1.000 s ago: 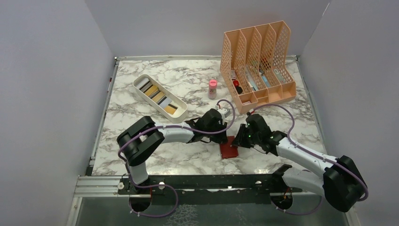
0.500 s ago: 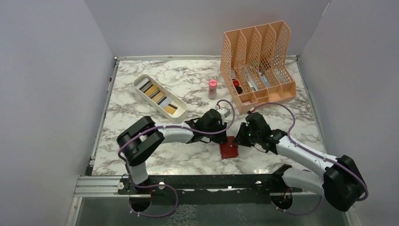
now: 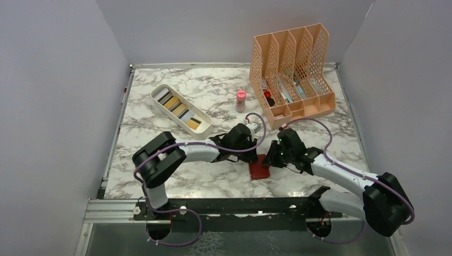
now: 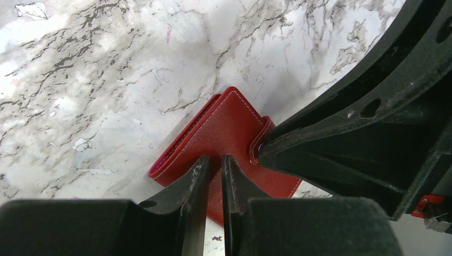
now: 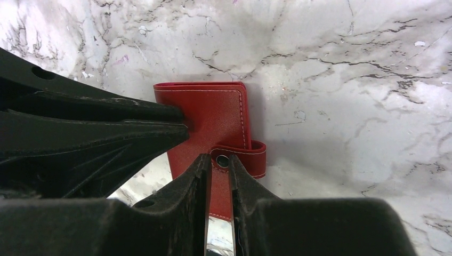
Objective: Put the credit cards into the card holder
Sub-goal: Close the card holder at the center of the board.
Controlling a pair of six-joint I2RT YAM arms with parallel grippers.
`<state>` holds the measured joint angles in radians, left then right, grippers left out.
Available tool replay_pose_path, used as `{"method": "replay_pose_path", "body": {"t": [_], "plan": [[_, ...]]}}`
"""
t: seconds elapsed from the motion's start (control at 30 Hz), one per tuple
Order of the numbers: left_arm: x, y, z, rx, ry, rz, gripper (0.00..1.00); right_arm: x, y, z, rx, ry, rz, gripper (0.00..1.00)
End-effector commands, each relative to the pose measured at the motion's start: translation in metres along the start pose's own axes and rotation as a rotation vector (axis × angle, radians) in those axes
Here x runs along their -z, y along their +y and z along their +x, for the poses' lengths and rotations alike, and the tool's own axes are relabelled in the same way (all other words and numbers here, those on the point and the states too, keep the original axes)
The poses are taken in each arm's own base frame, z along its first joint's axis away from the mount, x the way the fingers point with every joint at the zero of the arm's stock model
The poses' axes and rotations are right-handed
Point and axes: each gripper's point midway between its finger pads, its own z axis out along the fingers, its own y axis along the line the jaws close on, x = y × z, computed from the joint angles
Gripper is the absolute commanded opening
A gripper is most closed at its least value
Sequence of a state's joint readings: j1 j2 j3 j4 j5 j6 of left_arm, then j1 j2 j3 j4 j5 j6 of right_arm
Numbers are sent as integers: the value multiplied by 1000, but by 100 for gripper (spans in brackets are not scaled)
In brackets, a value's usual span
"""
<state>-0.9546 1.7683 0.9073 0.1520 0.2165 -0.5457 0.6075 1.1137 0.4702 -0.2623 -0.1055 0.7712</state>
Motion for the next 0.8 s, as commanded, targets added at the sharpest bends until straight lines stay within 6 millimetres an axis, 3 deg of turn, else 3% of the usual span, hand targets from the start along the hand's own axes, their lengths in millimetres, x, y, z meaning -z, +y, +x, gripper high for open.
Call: {"method": "replay_pose_path", "body": {"t": [0.0,0.77], "plan": [[-4,13,19,9,50,-31,18,-2,5,2,-10,10,-35,22],[-6,14,20,29,41,-30,19,-1,7,13,28,73,-62,17]]}}
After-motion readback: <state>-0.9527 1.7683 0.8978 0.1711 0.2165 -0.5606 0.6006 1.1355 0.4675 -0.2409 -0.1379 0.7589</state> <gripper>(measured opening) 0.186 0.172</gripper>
